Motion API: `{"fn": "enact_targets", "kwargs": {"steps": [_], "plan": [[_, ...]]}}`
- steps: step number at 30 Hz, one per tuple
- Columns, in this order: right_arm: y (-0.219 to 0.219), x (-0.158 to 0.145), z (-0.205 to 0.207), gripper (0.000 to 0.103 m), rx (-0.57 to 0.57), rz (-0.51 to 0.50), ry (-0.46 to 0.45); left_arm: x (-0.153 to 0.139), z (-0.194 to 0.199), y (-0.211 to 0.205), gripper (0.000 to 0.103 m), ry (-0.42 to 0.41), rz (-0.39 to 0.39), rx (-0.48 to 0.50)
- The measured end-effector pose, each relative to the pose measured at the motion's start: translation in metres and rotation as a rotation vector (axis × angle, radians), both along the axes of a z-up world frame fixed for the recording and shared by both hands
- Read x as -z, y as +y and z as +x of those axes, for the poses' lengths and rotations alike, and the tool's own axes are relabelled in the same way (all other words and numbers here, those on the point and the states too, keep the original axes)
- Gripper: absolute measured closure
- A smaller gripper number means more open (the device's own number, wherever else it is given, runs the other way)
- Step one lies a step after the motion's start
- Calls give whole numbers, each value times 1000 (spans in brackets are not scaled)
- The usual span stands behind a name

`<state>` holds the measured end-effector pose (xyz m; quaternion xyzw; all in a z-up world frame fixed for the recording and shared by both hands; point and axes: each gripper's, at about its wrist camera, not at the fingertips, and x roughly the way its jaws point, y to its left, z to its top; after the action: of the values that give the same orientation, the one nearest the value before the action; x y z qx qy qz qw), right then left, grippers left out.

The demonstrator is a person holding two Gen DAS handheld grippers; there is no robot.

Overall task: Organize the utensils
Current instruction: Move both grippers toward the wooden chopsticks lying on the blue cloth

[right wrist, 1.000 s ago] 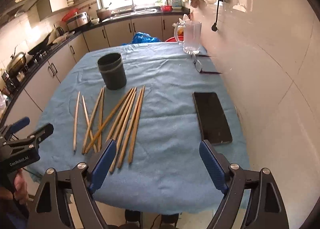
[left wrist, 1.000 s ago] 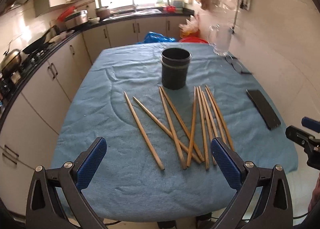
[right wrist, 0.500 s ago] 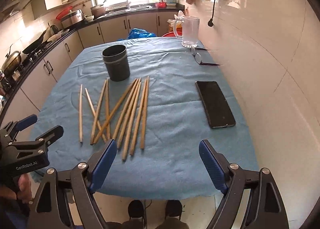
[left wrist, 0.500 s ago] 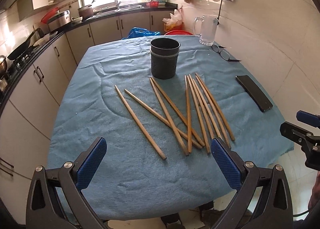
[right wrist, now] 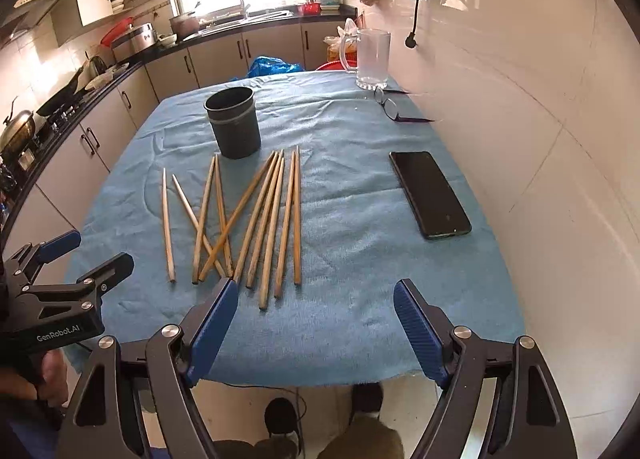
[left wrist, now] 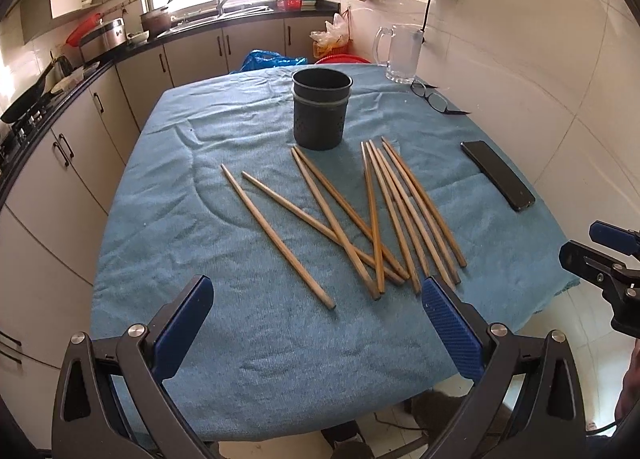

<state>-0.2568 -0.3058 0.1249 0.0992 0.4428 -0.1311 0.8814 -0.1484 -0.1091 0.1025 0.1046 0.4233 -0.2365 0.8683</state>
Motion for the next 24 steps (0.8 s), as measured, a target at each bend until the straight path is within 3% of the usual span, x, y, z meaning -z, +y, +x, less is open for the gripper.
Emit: {"fn": "enact_targets", "kwargs": {"steps": [13,24], "plan": [[20,19,18,22,-103,33,39,12,2,21,0,43,33,-75],[10,13,29,22,-70,51,20,1,9,12,0,10,38,-57]]}}
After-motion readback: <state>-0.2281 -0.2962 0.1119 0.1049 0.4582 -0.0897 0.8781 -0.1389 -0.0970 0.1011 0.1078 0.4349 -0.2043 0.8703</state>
